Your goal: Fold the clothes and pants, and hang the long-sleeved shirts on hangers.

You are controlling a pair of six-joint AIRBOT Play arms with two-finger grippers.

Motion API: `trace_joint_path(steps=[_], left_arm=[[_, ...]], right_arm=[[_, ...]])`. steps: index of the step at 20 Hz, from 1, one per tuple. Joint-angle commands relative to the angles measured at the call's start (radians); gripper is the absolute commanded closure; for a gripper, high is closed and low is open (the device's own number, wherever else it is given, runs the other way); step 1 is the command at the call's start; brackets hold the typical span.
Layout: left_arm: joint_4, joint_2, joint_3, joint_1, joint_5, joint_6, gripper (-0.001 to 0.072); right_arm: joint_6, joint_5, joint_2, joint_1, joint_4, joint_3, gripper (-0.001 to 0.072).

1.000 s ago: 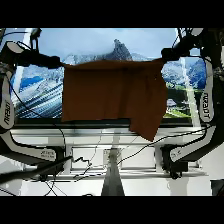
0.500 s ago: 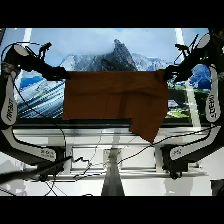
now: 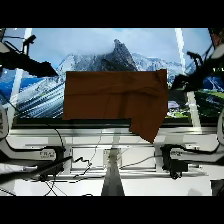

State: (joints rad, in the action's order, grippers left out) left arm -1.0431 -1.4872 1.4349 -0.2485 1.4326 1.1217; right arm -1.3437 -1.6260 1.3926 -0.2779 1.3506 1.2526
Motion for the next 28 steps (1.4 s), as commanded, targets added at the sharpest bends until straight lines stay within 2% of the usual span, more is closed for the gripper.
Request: trace_joint_path(steps=[1, 2, 3, 4, 5, 6, 7, 8, 10, 11, 14, 17, 18, 19, 23, 24, 28], left_arm=[[0.035, 0.148, -0.052, -0.025, -0.014, -0.051, 0.0491], [0.066, 0.201, -0.095, -0.028, -0.036, -0.072, 0.0525], [0.078, 0.25, -0.142, -0.029, -0.058, -0.082, 0.0616], [0.079, 0.299, -0.198, -0.03, -0.084, -0.082, 0.0632], [0.079, 0.349, -0.261, -0.036, -0.106, -0.082, 0.0632], [0.078, 0.392, -0.324, -0.046, -0.111, -0.082, 0.0632], [0.078, 0.423, -0.379, -0.056, -0.108, -0.081, 0.063], [0.078, 0.448, -0.43, -0.068, -0.102, -0.081, 0.0602], [0.078, 0.473, -0.504, -0.086, -0.091, -0.082, 0.0377], [0.076, 0.475, -0.531, -0.095, -0.084, -0.082, 0.0284], [0.07, 0.474, -0.583, -0.134, -0.108, -0.082, 0.0279], [0.016, 0.473, -0.618, -0.181, -0.146, -0.082, 0.028], [-0.006, 0.473, -0.637, -0.196, -0.15, -0.082, 0.028], [-0.019, 0.471, -0.662, -0.214, -0.149, -0.082, 0.028], [-0.021, 0.438, -0.768, -0.261, -0.135, -0.091, 0.028], [-0.022, 0.423, -0.792, -0.26, -0.138, -0.108, 0.028], [0.064, 0.342, -0.865, -0.258, -0.211, -0.12, 0.028]], right_arm=[[0.003, 0.037, -0.183, -0.05, 0.001, -0.318, 0.0053], [0.002, 0.061, -0.212, -0.051, -0.002, -0.402, 0.0053], [0.001, 0.093, -0.224, -0.051, -0.011, -0.467, 0.0053], [-0.007, 0.14, -0.227, -0.051, -0.024, -0.524, 0.0055], [-0.015, 0.193, -0.226, -0.051, -0.044, -0.572, 0.0125], [-0.032, 0.249, -0.226, -0.051, -0.069, -0.619, 0.0231], [-0.034, 0.295, -0.226, -0.051, -0.095, -0.657, 0.0267], [-0.033, 0.335, -0.226, -0.051, -0.119, -0.69, 0.0267], [-0.033, 0.391, -0.226, -0.051, -0.126, -0.728, 0.0275], [-0.032, 0.407, -0.226, -0.051, -0.127, -0.737, 0.0325], [-0.029, 0.437, -0.223, -0.051, -0.144, -0.742, 0.0405], [-0.024, 0.46, -0.217, -0.051, -0.192, -0.742, 0.0405], [-0.022, 0.465, -0.217, -0.051, -0.204, -0.742, 0.0445], [0.0, 0.463, -0.218, -0.051, -0.224, -0.742, 0.0572], [0.14, 0.42, -0.221, -0.051, -0.268, -0.741, 0.0601], [0.159, 0.412, -0.221, -0.051, -0.274, -0.741, 0.0679], [0.16, 0.416, -0.221, -0.051, -0.312, -0.741, 0.0697]])
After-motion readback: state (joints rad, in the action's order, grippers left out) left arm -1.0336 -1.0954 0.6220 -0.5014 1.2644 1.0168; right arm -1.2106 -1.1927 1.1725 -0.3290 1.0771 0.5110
